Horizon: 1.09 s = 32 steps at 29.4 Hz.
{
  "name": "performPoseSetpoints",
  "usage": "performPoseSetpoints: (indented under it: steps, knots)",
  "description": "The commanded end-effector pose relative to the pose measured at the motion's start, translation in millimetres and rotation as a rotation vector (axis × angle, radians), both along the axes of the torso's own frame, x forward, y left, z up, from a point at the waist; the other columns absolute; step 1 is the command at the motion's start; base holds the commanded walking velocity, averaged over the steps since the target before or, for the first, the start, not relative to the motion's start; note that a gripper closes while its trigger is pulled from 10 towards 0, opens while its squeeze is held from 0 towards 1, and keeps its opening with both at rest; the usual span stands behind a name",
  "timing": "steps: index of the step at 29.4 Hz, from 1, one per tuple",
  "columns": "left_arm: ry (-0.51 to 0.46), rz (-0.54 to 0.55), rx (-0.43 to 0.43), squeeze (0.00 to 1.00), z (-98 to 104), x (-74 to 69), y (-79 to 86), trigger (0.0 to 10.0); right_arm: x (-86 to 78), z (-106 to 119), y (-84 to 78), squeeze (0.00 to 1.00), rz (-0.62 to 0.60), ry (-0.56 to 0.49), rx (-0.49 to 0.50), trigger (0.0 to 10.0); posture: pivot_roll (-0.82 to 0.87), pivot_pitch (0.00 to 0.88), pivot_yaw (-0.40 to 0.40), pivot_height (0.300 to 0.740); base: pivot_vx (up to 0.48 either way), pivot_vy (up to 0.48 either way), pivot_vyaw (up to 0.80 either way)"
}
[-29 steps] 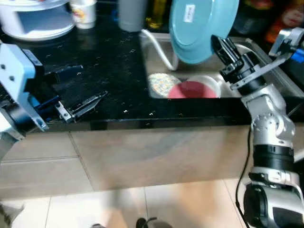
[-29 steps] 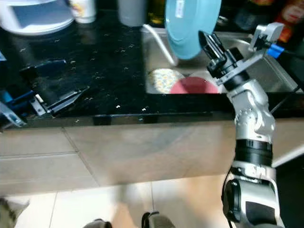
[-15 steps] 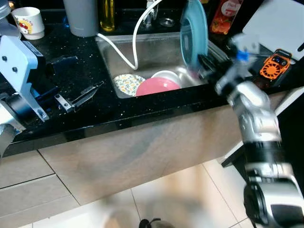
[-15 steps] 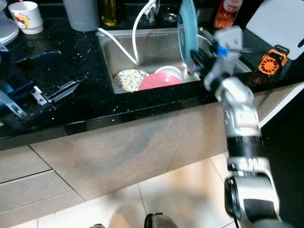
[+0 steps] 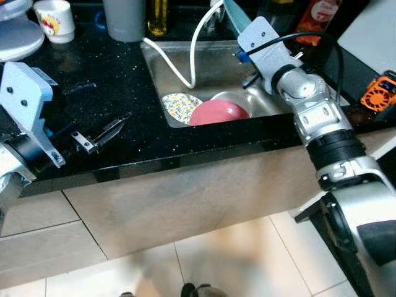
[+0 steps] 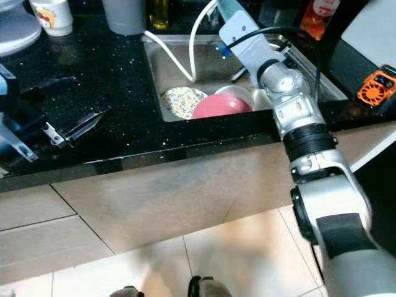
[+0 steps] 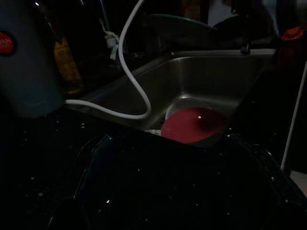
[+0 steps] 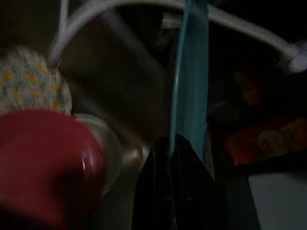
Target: Kitchen organization
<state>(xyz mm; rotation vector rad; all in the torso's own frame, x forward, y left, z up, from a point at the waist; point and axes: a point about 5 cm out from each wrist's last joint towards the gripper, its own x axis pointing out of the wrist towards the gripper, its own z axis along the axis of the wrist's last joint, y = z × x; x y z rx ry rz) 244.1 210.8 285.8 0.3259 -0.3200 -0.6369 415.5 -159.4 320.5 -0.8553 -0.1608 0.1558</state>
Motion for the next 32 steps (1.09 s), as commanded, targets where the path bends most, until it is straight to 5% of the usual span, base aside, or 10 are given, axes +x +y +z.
performPoseSetpoints:
  steps: [1, 7, 12, 15, 18, 30, 31, 32]
  knots:
    - [0.027, -0.034, -0.019, 0.0, -5, -4.6, -6.4, 10.0, 3.0, 4, -10.2, 0.0, -0.057, 0.016, -0.038, 10.0, 0.11, 0.223, -0.121, 0.74, 0.0, 0.0, 0.0]
    - [0.034, -0.038, -0.025, 0.0, -6, -6.1, -7.7, 10.0, 5.0, 3, -14.8, 0.0, -0.081, 0.033, -0.038, 10.0, 0.11, 0.24, -0.127, 0.74, 0.0, 0.0, 0.0]
    - [0.071, -0.044, -0.027, 0.0, -8, -13.7, -6.8, 10.0, 6.0, -5, -57.0, 0.0, -0.277, 0.094, -0.008, 10.0, 0.09, 0.313, -0.13, 0.74, 0.0, 0.0, 0.0]
    - [0.078, -0.049, -0.025, 0.0, -8, -15.3, -7.8, 10.0, 5.6, -11, -63.9, 0.0, -0.312, 0.138, 0.033, 10.0, 0.08, 0.326, -0.128, 0.74, 0.0, 0.0, 0.0]
    - [0.089, -0.059, -0.019, 0.0, -9, -15.5, -9.8, 10.0, 6.6, -29, -58.0, 0.0, -0.276, 0.273, 0.103, 10.0, 0.08, 0.337, -0.127, 0.74, 0.0, 0.0, 0.0]
    - [0.091, -0.07, -0.022, 0.0, -7, -18.3, -13.0, 10.0, 10.6, -37, -27.3, 0.0, -0.138, 0.376, 0.173, 10.0, 0.07, 0.335, -0.13, 0.74, 0.0, 0.0, 0.0]
    - [0.084, -0.071, -0.02, 0.0, -6, -18.0, -13.2, 10.0, 11.1, -34, -24.7, 0.42, -0.128, 0.365, 0.2, 10.0, 0.08, 0.328, -0.13, 0.74, 0.0, 0.0, 0.0]
    - [0.082, -0.072, -0.019, 0.0, -5, -17.8, -13.3, 10.0, 11.3, -32, -23.7, 0.42, -0.124, 0.359, 0.213, 10.0, 0.08, 0.328, -0.13, 0.74, 0.0, 0.0, 0.0]
